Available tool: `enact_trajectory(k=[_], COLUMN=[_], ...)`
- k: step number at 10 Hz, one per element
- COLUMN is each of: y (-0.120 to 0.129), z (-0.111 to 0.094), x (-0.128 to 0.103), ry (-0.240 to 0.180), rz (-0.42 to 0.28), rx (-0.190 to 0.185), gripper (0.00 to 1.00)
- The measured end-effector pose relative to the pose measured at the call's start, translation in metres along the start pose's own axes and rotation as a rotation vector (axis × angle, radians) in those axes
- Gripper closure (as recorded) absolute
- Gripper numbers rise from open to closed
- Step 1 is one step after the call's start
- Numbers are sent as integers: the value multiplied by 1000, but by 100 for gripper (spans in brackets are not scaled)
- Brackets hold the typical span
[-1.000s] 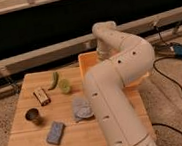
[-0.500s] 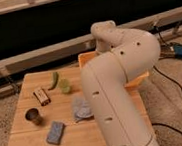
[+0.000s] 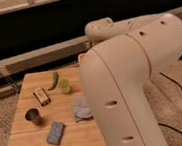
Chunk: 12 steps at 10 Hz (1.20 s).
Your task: Stack cups into tray
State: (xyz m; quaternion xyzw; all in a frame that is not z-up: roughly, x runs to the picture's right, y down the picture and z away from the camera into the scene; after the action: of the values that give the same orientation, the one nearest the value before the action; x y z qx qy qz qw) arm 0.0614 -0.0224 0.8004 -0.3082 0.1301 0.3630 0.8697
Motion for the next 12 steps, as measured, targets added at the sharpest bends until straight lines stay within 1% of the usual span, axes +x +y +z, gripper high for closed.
enact_trajectory(k=[2,3,4,6,7,8,9,12], y=[39,54,81,120,141,162,192,245], z=[-2,-2,-3,-6,-7,-7,-8,-12], x=[9,11,13,12,9,-1,-14,-23], ry=[-2,-1,0,1,4,4,7,10], rz=[-93,-127,-191,-275,-319,-357,-401,-471], rx=[9,10,14,14,14,13,9,-3], gripper=[20,20,20,20,20,20,20,20])
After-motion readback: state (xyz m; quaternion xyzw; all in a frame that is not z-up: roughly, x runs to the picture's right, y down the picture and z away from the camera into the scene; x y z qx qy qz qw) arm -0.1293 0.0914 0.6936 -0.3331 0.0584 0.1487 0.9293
